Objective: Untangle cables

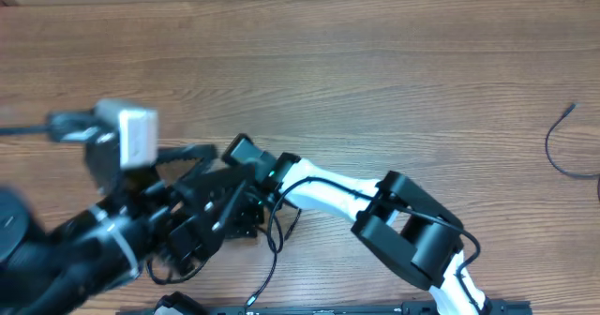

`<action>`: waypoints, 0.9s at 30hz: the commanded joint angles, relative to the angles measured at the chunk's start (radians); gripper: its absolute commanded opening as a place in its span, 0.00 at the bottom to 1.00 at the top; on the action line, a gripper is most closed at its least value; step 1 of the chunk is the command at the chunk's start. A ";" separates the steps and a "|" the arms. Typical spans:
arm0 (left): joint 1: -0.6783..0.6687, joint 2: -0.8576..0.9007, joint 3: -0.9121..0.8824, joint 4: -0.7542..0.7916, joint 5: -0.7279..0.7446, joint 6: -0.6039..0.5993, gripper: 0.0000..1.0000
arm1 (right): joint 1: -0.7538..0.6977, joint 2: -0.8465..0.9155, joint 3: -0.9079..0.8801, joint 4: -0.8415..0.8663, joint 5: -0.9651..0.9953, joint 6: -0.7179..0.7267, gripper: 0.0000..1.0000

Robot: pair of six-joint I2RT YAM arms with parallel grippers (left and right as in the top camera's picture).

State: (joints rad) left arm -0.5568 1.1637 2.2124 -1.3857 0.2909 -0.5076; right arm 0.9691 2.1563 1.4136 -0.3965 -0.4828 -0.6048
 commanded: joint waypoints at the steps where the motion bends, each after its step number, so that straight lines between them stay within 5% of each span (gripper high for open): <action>1: -0.006 0.018 0.007 0.024 0.091 -0.018 0.56 | -0.004 0.042 0.006 0.032 0.035 -0.025 0.88; 2: -0.006 0.022 0.007 0.032 0.103 -0.018 0.56 | 0.000 0.050 0.006 0.048 0.034 -0.025 0.62; 3: -0.006 0.027 0.007 0.042 0.115 -0.018 0.56 | 0.003 0.064 0.006 0.066 0.036 -0.021 0.04; 11: -0.006 0.035 0.007 0.051 0.131 -0.016 0.55 | -0.048 0.076 0.009 0.093 0.098 0.006 0.04; 19: -0.006 0.033 0.007 0.035 0.111 0.019 0.57 | -0.254 -0.020 0.009 0.096 0.097 0.172 0.04; 27: -0.006 0.038 0.005 -0.130 -0.117 0.051 0.60 | -0.468 -0.164 0.009 0.005 -0.013 0.193 0.04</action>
State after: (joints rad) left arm -0.5571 1.2018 2.2124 -1.4738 0.3202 -0.4904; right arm 0.5304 2.0892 1.4155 -0.3729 -0.4236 -0.4343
